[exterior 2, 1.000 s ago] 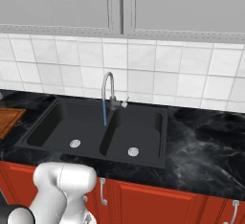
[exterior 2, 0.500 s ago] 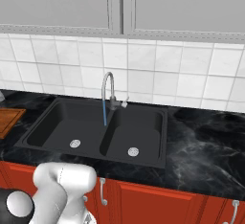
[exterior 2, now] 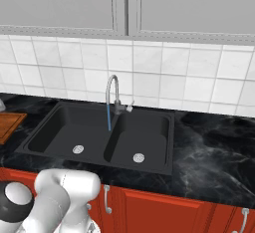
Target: Pick the kiwi, pear from the sink and place them on the cutting board to airdry. Then turn off the sink faucet.
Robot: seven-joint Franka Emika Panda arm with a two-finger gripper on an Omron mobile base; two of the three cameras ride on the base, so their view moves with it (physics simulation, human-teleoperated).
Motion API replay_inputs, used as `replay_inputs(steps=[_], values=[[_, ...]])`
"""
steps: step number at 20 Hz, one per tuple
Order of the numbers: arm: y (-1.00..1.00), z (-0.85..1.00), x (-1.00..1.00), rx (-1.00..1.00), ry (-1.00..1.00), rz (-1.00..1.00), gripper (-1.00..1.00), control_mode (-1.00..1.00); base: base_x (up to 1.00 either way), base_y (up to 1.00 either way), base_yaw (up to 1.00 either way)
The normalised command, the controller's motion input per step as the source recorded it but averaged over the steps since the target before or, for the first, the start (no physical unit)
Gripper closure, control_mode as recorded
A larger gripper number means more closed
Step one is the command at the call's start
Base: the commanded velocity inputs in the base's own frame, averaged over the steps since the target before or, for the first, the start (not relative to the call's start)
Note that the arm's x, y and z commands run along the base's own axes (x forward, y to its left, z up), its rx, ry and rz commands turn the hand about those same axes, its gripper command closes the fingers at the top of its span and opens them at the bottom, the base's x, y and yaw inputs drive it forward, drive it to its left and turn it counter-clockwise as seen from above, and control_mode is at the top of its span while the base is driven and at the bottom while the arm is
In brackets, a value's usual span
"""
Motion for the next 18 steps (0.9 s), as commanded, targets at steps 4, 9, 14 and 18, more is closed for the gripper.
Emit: replay_inputs(steps=[4, 9, 14, 18], values=[[0.12, -0.17, 0.24, 0.0, 0.05, -0.05, 1.0, -1.0, 0.0, 0.0, 0.0], [0.19, -0.11, 0.27, 0.0, 0.03, -0.03, 1.0, -1.0, 0.0, 0.0, 0.0], [0.22, -0.14, 0.2, 0.0, 0.01, -0.02, 1.0, -1.0, 0.0, 0.0, 0.0], [0.17, -0.2, 0.15, 0.0, 0.02, -0.03, 1.0, -1.0, 0.0, 0.0, 0.0]])
